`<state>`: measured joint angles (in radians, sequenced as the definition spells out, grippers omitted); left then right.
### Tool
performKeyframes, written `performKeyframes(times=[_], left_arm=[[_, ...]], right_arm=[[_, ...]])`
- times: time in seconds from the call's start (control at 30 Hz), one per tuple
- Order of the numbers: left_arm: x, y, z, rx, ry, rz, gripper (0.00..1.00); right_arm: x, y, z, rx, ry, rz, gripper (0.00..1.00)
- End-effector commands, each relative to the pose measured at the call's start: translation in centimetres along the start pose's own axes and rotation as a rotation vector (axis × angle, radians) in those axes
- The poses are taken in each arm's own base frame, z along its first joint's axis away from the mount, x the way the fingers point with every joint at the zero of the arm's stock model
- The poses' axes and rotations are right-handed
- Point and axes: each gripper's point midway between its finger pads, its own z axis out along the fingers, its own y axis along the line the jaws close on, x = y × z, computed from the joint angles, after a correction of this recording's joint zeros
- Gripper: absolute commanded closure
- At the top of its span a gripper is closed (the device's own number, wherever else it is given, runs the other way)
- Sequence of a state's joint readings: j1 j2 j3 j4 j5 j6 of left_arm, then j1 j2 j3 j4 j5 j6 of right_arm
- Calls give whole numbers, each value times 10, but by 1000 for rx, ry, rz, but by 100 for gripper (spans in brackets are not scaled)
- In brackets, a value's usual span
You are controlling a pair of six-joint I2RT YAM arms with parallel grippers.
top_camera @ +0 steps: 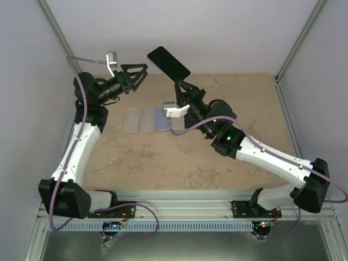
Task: Take the phone out of the phone case
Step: Place the phone at the center of the board.
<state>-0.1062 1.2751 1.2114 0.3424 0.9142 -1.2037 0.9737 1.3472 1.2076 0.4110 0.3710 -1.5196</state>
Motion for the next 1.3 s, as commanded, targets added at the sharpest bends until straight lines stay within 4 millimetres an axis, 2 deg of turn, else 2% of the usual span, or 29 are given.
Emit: performKeyframes(times=[0.0, 0.2, 0.33, 0.53, 0.63, 0.8, 0.97, 1.27], left_arm=[[4, -18, -1, 64, -12, 16, 21], [10, -18, -1, 86, -7, 0, 38], [11, -17, 0, 97, -7, -15, 46], [13, -29, -1, 155, -1, -10, 50], [15, -29, -3, 157, -3, -11, 51], [13, -29, -2, 157, -13, -18, 60], [10, -21, 0, 139, -25, -56, 63], [11, -12, 0, 126, -31, -82, 83]], right_arm=[[-3, -42, -10, 170, 18, -42, 99], [-14, -34, -10, 174, -1, -75, 100], [-22, -25, -12, 172, -16, -114, 100], [-25, -17, -13, 158, -18, -122, 100], [-25, -16, -13, 152, -14, -115, 99], [-29, -9, -18, 157, -31, -155, 99], [-34, -5, -23, 185, -41, -204, 99], [-37, 0, -26, 203, -49, -247, 99]])
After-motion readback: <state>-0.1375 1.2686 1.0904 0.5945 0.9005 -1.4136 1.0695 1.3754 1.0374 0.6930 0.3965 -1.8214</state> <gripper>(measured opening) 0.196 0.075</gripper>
